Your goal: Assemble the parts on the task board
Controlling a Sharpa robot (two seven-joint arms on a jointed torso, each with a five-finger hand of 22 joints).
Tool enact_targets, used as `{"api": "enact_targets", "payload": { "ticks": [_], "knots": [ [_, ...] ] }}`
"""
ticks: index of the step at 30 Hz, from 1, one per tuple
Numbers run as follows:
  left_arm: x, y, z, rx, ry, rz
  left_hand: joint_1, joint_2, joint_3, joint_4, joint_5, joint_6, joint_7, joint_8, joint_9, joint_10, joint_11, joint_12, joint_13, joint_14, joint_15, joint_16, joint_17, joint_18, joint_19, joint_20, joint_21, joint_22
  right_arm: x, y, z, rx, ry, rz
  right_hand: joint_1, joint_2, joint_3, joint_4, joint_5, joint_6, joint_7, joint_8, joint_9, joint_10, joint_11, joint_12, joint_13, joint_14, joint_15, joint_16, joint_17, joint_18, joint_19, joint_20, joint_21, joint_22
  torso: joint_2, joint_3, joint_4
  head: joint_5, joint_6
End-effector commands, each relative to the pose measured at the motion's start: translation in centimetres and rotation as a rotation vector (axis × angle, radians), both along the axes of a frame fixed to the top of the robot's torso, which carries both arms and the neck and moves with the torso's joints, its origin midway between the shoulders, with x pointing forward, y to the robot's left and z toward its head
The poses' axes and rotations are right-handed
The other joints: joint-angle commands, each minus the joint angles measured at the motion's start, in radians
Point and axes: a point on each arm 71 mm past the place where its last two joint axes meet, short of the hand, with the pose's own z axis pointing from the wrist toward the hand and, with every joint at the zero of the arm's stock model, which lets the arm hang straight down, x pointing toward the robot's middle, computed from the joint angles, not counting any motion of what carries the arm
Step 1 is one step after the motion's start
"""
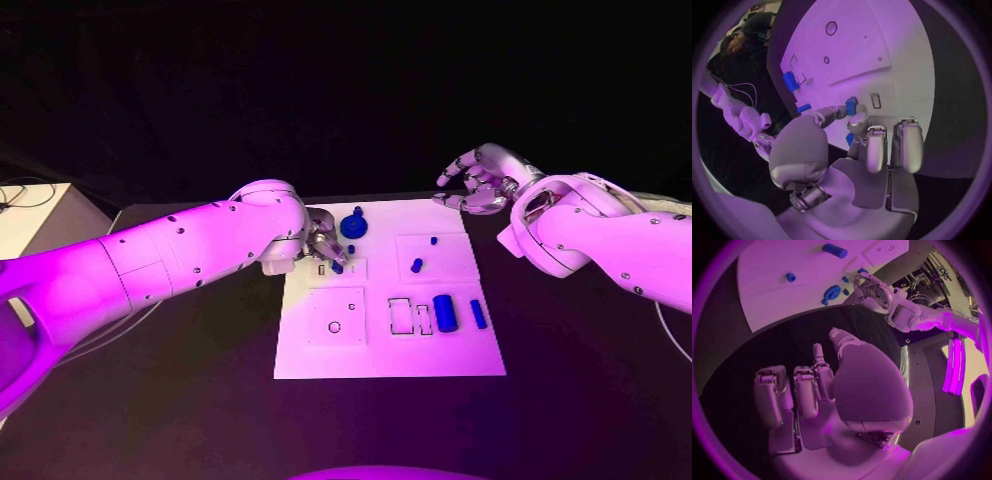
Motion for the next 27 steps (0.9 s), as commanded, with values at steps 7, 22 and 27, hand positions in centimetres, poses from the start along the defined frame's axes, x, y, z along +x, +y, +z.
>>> {"api": "enact_targets", "payload": {
  "ticks": [7, 22, 27],
  "knots": [
    [-0.26, -0.15, -0.43, 0.014, 0.025, -0.02, -0.019, -0.001, -0.061, 0.037, -0.007, 0.048, -0.028, -0.017, 0.069, -0.003, -0.008, -0.002, 0.001, 0.101, -0.006, -0.001, 0.257, -0.01, -0.001, -0.004, -0.006, 0.037, -0.09, 0.12, -0.07, -0.009, 0.0, 0.01, -0.01, 0.002, 0.002, 0.002, -0.003, -0.009, 0.001, 0.002, 0.002, 0.002, 0.003, -0.004, 0.106, 0.104, -0.003, 0.004, 0.263, -0.005, 0.102, 0.003, 0.003, 0.258, 0.0, 0.0004, -0.0005, 0.0, -0.002],
    [-0.12, 0.03, -0.43, 0.012, 0.019, -0.011, -0.021, -0.004, -0.136, 0.082, -0.013, 0.057, -0.027, -0.032, 0.077, -0.005, -0.006, -0.001, 0.001, 0.101, -0.005, -0.002, 0.256, -0.01, 0.0, -0.003, -0.008, 0.037, -0.13, 0.13, -0.17, -0.009, 0.001, 0.011, -0.012, 0.001, 0.001, 0.002, -0.004, -0.01, 0.001, 0.002, 0.002, 0.002, 0.003, -0.004, 0.105, 0.104, -0.003, 0.004, 0.263, -0.004, 0.1, 0.003, 0.0, 0.256, 0.0, 0.0007, 0.0001, 0.0, -0.002],
    [-0.05, 0.14, -0.41, 0.011, 0.013, -0.005, -0.019, -0.002, -0.169, 0.102, -0.018, 0.06, -0.026, -0.038, 0.08, -0.005, -0.006, 0.0, 0.002, 0.101, -0.004, -0.002, 0.255, -0.01, 0.0, -0.003, -0.009, 0.037, -0.14, 0.08, -0.17, -0.008, 0.0, 0.01, -0.014, 0.001, 0.001, 0.002, -0.004, -0.01, 0.001, 0.002, 0.003, 0.001, 0.003, -0.005, 0.104, 0.104, -0.003, 0.004, 0.263, -0.004, 0.1, 0.003, 0.0, 0.256, 0.0, 0.0005, -0.0008, 0.0, 0.0]
  ]
}}
